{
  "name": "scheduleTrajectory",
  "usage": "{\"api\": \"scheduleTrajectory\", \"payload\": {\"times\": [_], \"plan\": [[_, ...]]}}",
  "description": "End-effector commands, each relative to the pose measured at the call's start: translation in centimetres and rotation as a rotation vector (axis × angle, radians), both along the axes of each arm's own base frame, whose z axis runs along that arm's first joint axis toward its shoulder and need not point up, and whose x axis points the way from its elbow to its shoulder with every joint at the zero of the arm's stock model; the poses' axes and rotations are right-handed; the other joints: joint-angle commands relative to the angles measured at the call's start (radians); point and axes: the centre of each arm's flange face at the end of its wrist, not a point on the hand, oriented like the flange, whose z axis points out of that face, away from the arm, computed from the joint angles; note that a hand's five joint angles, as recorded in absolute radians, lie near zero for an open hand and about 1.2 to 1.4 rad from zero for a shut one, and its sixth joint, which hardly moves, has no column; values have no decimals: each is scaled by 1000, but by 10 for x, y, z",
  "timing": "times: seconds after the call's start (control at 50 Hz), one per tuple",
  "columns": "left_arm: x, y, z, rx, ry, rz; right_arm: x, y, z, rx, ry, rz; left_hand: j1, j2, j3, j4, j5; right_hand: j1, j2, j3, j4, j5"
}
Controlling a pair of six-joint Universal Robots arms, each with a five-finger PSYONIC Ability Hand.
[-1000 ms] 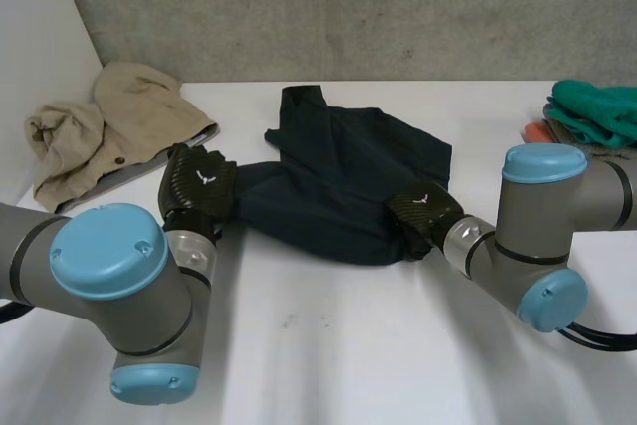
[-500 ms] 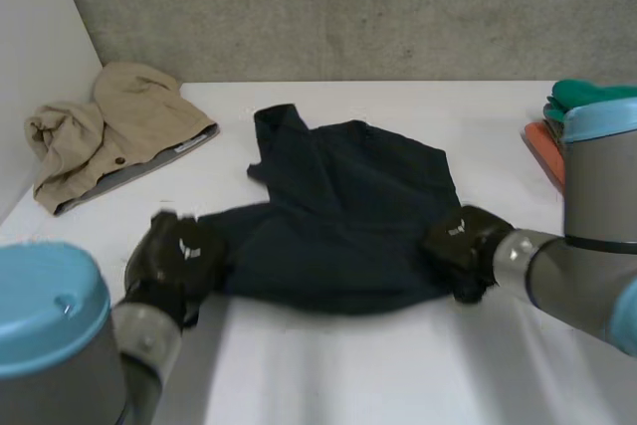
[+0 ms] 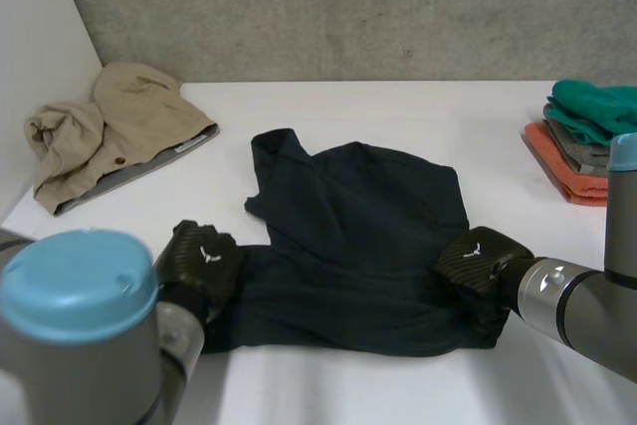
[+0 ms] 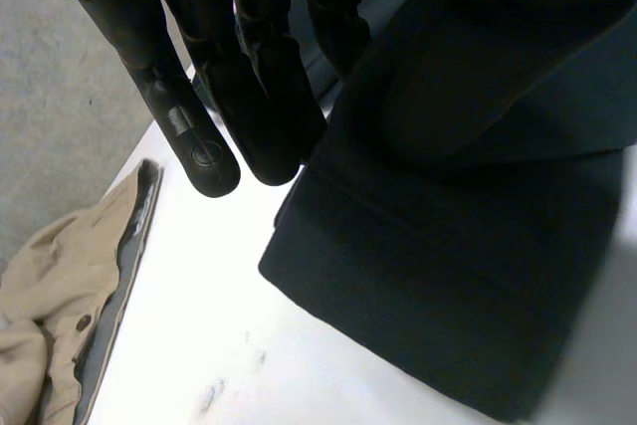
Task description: Fold the laundry.
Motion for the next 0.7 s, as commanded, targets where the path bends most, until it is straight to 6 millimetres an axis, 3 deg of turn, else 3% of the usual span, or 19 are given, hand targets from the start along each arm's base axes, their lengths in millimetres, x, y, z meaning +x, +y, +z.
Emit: {"api": "scheduleTrajectory", "payload": {"times": [0.02,0.1,0.42,0.7], "plan": [[-9,-21,-15,11,-15,22,-3,6,2,80,23,-3,246,195,201,196,218,16,-49,-57,-59,-69],[-10,-27,-18,13,-12,29,-4,9,-1,99,26,2,246,195,201,196,218,-99,-164,-172,-173,-184],[-7,-36,-24,17,-18,53,5,33,-26,157,66,58,246,195,201,196,218,-87,-152,-160,-161,-172],[-7,-42,-21,3,-13,63,8,39,-32,132,60,74,246,195,201,196,218,-131,-196,-204,-205,-216]]}}
